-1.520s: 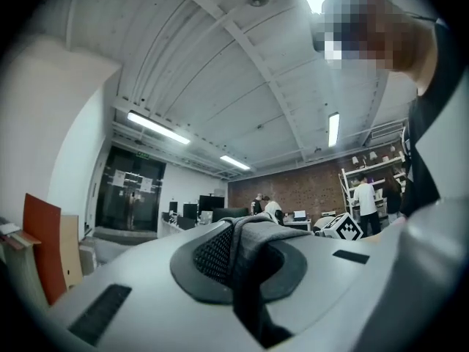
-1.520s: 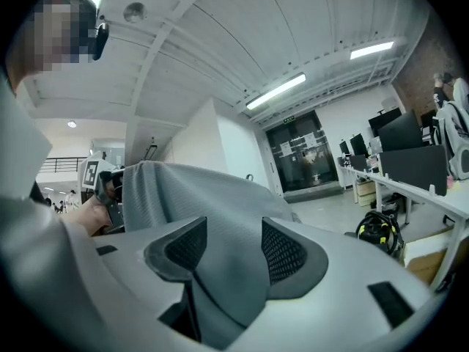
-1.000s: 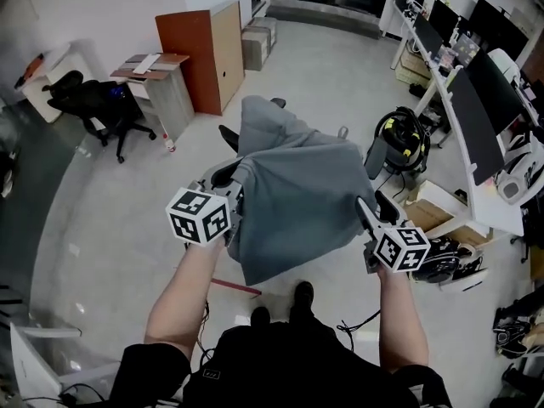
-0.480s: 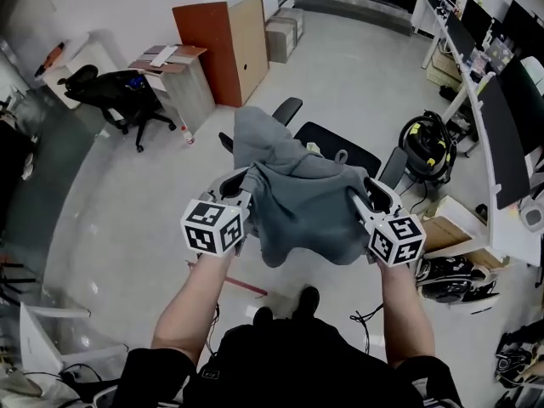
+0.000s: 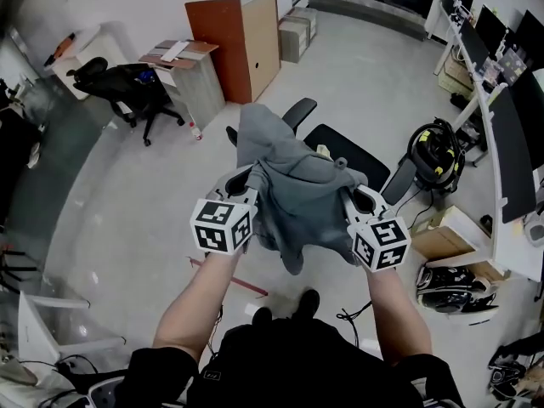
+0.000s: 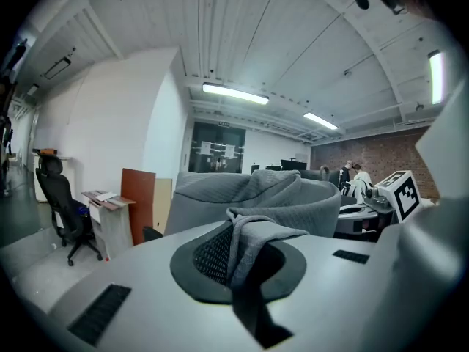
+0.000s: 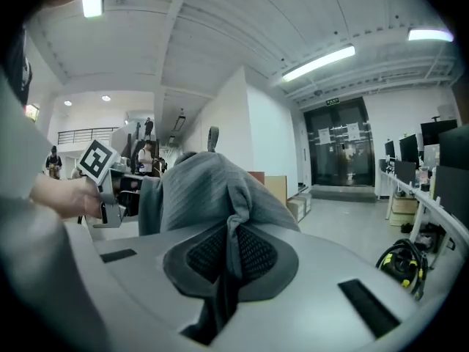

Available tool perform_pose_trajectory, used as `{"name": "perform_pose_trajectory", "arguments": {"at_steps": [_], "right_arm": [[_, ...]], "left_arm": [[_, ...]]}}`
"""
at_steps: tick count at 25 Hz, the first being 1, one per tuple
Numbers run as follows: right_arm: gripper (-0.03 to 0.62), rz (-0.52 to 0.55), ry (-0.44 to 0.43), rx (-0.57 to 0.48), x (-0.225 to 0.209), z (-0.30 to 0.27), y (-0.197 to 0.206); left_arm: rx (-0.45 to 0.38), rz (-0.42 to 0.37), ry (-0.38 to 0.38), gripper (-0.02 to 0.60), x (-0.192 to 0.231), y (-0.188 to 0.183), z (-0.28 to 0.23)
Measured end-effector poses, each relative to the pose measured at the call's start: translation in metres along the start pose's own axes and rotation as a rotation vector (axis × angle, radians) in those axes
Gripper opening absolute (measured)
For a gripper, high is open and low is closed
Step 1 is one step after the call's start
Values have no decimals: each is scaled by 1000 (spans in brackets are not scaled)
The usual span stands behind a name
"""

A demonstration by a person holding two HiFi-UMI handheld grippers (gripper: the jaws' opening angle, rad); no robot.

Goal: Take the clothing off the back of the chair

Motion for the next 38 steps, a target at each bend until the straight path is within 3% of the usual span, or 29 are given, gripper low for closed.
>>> {"name": "perform_pose_trajectory", "arguments": {"at_steps": [6, 10, 17, 27, 34, 38], "right_arm": [[20, -23, -61, -2, 26, -26, -6], [20, 9, -123, -98, 51, -18, -33], [18, 91, -263, -324, 115, 11, -112], [18, 89, -292, -371, 201, 34, -124], [18, 164, -313, -385, 270, 54, -122], [18, 228, -403, -420, 318, 63, -132]], "left_arm": [[-6, 2, -72, 6, 27, -8, 0], [-29, 3, -72, 6, 28, -10, 19], [-131, -54, 32, 6, 7, -40, 58], [-192, -24, 113, 6, 24, -51, 128], [-158, -155, 266, 7, 8, -39, 160], [-183, -151, 289, 6, 19, -44, 179]]}}
Point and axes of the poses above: the fingertips, and each gripper's own axes: z backward along the fingers, x to its left, y out of its underside, the point moved 5 cm from there along z, backward along the fingers, and after that the axes turned 6 degrees about -x, right-handed, at the moved point
